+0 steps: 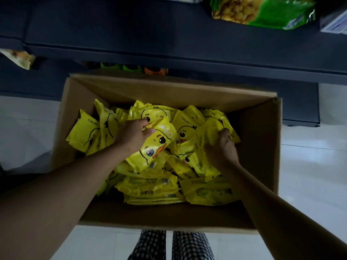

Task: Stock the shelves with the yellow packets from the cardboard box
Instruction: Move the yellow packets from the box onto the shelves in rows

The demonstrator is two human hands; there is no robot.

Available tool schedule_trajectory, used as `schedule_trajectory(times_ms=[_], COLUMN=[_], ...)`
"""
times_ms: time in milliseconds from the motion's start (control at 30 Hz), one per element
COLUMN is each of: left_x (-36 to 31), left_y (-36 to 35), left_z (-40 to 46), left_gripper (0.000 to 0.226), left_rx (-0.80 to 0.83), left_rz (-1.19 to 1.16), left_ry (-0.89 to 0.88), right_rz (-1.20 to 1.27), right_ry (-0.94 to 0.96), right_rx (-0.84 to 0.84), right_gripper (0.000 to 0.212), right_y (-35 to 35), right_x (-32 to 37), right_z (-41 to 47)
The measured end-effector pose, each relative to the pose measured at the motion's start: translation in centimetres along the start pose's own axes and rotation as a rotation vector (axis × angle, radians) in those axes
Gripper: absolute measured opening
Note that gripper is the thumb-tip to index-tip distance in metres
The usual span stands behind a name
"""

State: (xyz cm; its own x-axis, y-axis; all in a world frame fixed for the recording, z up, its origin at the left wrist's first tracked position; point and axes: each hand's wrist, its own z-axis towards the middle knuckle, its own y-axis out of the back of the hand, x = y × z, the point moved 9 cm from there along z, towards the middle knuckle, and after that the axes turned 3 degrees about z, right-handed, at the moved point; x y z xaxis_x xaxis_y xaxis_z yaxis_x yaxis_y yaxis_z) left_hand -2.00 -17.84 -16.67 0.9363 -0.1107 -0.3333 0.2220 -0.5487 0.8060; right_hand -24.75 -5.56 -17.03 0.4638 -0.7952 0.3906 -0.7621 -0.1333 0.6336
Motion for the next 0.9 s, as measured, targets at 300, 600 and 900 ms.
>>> schedule_trajectory(times_ms=[300, 600, 900], left_x=[2.2, 3.5, 3.9], left_y=[-0.6, 0.2, 0.6], left_z=[0.2, -0.7, -0.9], left_gripper=[0.029, 0.038, 0.031], left_rx=[-0.038, -0.073, -0.093], left_rz=[0.016, 0.052, 0.001], left_ry=[0.031, 0.03, 0.06], right_rz=[-0.001, -0.06, 0.153], right_ry=[0.13, -0.071, -0.34], right_rx=[0.203, 0.093, 0.055], right_gripper=[0.042, 0.03, 0.027], right_y=[-4.7, -4.0, -7.6], right_x=[1.4, -1.4, -2.6], right_z=[-0.1, 0.7, 0.7])
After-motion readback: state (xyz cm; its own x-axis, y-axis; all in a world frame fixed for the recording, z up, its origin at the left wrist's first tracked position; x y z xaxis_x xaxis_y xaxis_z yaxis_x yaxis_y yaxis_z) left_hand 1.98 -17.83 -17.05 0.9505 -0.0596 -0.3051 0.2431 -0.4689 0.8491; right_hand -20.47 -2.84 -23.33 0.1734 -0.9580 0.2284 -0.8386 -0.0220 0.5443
